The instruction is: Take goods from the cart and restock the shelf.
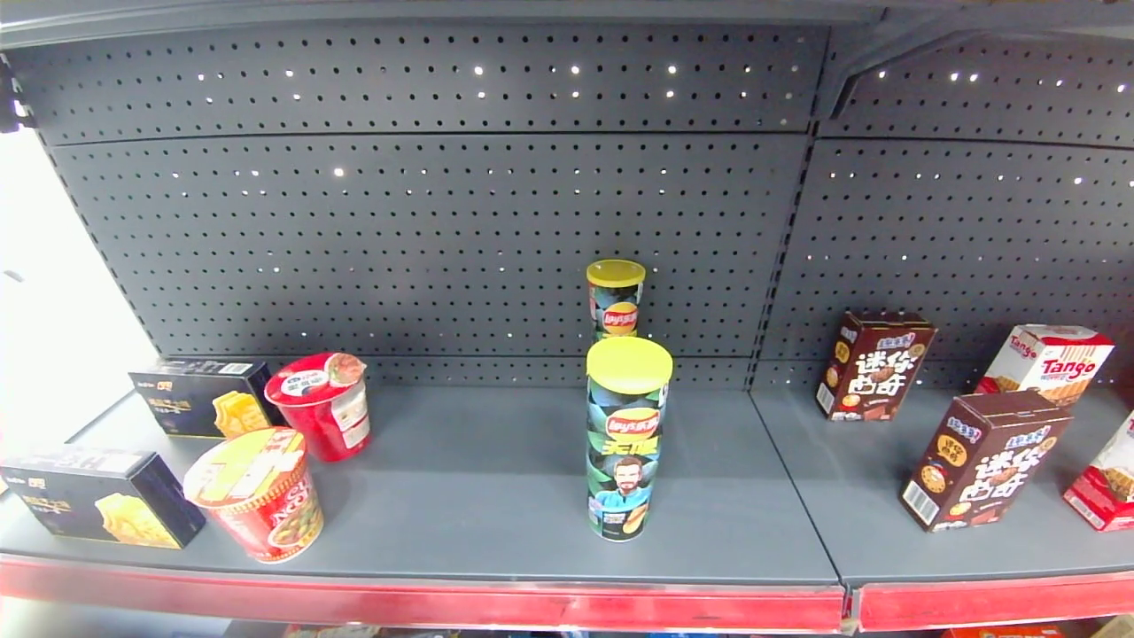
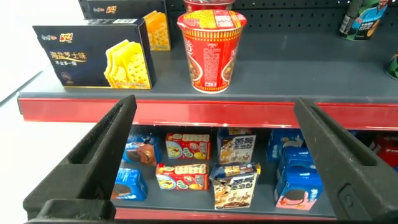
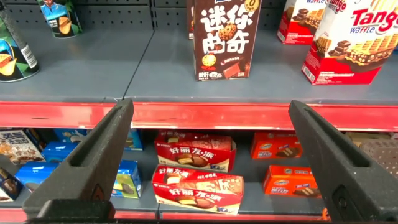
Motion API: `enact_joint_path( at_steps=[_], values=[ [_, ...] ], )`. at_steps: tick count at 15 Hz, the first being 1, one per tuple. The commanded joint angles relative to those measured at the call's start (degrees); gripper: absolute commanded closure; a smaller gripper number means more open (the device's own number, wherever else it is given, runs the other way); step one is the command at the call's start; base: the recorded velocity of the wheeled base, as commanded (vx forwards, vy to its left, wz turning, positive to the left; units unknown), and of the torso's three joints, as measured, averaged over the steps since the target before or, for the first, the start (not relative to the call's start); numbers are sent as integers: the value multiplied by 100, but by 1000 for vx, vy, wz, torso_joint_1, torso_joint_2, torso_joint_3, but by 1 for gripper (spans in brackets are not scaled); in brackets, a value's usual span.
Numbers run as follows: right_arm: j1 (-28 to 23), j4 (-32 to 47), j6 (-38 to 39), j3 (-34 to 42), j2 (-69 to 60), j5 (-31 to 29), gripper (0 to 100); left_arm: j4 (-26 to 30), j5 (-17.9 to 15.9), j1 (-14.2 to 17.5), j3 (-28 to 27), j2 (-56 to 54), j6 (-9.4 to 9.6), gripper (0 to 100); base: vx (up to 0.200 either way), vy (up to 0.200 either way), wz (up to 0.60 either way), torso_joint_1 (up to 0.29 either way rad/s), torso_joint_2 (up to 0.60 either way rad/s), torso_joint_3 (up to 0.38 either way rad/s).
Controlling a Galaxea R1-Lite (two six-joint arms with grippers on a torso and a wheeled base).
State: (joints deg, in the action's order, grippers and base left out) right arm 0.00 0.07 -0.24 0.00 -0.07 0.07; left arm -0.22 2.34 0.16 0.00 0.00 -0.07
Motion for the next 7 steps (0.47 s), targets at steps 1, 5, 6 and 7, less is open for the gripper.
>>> enact_joint_path(
  at_steps=[1,5,6,7],
  values=[
    [0,1,-2,0,7,1,0,-4,3,2,0,0,-1,0,0,0,0,0,0,0],
    [0,1,-2,0,7,1,0,-4,3,2,0,0,-1,0,0,0,0,0,0,0],
    [0,1,-2,0,7,1,0,-4,3,2,0,0,-1,0,0,0,0,0,0,0],
    [0,1,-2,0,7,1,0,-4,3,2,0,0,-1,0,0,0,0,0,0,0]
  ],
)
